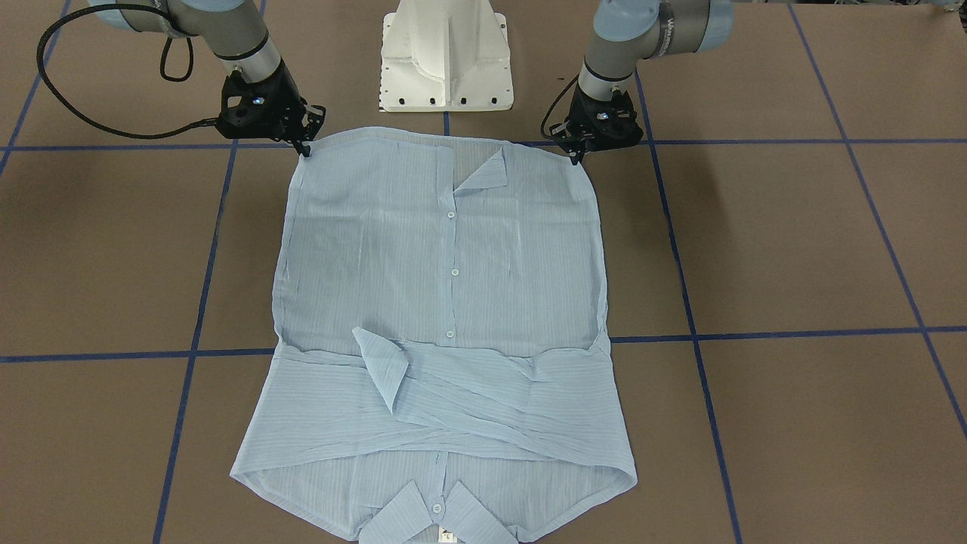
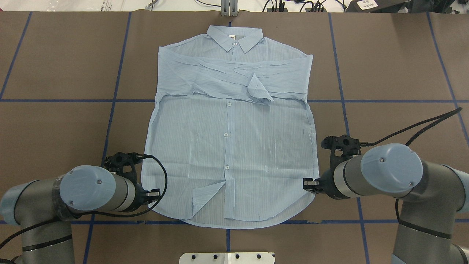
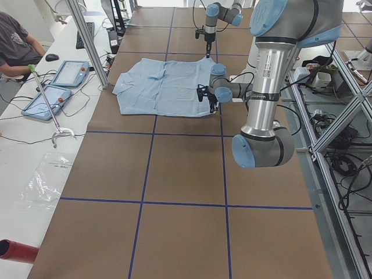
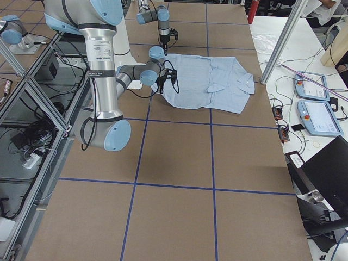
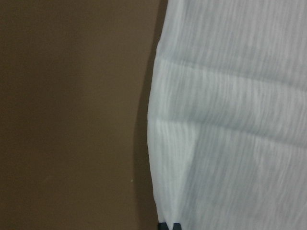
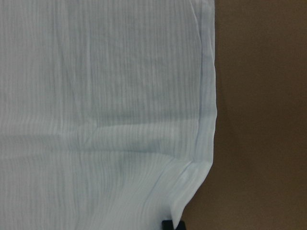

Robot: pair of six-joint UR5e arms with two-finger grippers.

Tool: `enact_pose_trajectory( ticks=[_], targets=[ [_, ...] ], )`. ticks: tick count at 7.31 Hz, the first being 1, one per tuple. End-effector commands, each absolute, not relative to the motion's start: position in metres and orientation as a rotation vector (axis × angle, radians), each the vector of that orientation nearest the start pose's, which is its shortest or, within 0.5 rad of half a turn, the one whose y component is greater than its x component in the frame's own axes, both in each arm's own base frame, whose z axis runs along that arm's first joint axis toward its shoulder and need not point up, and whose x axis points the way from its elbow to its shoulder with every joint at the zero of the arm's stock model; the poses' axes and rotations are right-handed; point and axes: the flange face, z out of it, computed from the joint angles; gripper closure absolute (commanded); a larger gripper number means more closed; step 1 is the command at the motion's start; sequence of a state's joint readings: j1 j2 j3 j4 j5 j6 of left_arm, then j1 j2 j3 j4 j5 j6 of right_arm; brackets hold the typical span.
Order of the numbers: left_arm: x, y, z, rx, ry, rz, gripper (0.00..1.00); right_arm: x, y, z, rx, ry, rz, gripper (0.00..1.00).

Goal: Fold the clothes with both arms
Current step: 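Lift the hem with both grippers and carry it up onto the collar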

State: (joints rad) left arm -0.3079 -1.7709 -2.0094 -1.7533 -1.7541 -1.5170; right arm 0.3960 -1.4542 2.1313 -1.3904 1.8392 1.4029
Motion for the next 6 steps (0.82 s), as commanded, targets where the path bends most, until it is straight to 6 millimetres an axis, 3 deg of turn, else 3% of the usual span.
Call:
enact_pose_trajectory(
  ticks=[1,3,6],
  targets=[
    [0.471,-0.277,0.337,0.011,0.843,-0.109,1.00,-0.397,-0.309,0.325,-0.004,-0.898,0.130,1.00],
    [0.452,-0.300,0.323,0.064,0.869,-0.099,1.00,-0.372,-0.335,0.322,-0.029,-0.922,0.169,1.00],
    [0.377,-0.368,0.285,0.074,0.983,-0.077,1.00,-0.327,-0.374,0.303,-0.052,-0.989,0.232,1.00]
  ],
)
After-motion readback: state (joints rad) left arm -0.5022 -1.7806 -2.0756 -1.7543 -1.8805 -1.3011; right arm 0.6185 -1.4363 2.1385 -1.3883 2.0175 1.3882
